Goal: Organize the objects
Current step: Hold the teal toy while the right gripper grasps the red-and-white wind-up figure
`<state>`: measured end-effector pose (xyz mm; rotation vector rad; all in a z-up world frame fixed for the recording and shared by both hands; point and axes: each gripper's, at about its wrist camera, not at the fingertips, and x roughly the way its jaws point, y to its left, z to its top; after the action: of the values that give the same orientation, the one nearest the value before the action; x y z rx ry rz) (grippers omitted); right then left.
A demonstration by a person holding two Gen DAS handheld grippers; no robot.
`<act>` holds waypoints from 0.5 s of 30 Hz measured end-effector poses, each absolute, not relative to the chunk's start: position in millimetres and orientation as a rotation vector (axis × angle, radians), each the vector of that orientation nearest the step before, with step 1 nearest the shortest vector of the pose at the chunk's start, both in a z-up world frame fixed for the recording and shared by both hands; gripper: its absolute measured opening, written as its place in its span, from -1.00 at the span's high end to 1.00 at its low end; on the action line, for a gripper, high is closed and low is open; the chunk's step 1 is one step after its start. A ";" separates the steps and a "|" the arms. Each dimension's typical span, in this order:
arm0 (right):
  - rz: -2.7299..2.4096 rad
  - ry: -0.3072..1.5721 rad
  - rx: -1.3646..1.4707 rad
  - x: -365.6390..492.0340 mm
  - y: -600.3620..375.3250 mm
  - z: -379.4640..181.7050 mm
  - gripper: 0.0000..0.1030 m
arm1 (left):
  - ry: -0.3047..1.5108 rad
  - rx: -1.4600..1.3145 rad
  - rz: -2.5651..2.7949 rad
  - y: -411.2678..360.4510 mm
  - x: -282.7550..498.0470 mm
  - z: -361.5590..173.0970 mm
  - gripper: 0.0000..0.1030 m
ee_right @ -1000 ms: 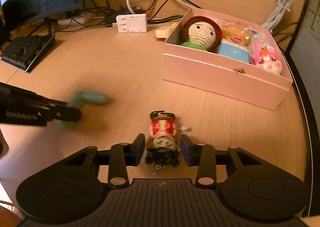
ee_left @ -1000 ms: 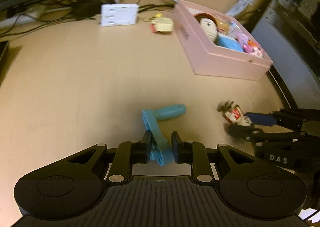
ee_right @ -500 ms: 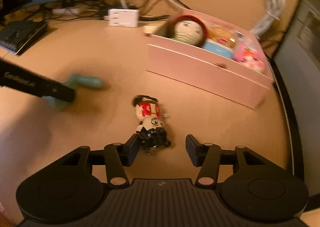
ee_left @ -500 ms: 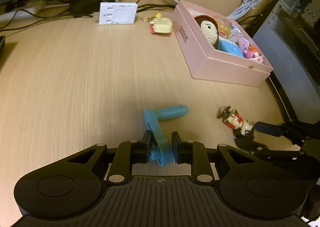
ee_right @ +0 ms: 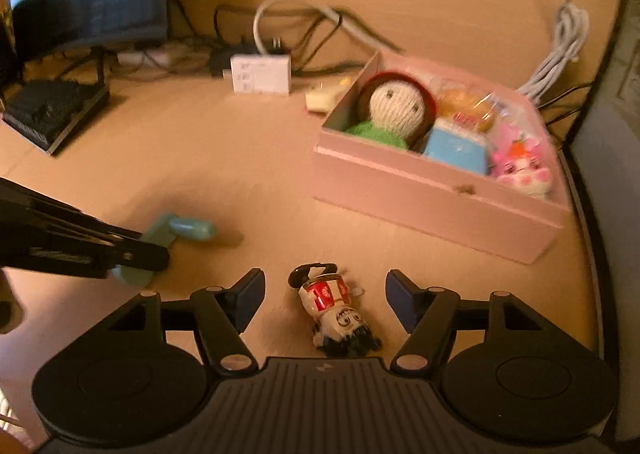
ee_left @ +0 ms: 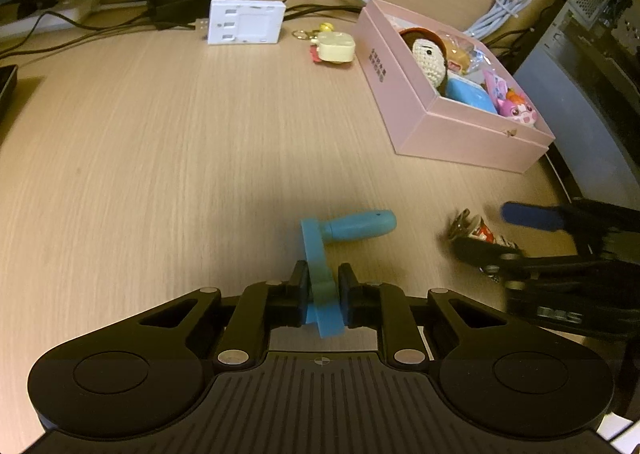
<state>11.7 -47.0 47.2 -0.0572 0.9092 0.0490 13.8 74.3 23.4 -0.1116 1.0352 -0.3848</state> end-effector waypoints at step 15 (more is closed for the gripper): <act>0.042 0.959 -0.025 -0.5 -38.2 37.7 0.00 | 0.999 -0.087 -0.428 71.0 22.8 28.6 0.64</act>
<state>-0.5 -38.2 37.7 -0.0245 0.9592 0.0419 22.8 71.0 28.6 -0.0873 0.9994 -0.4284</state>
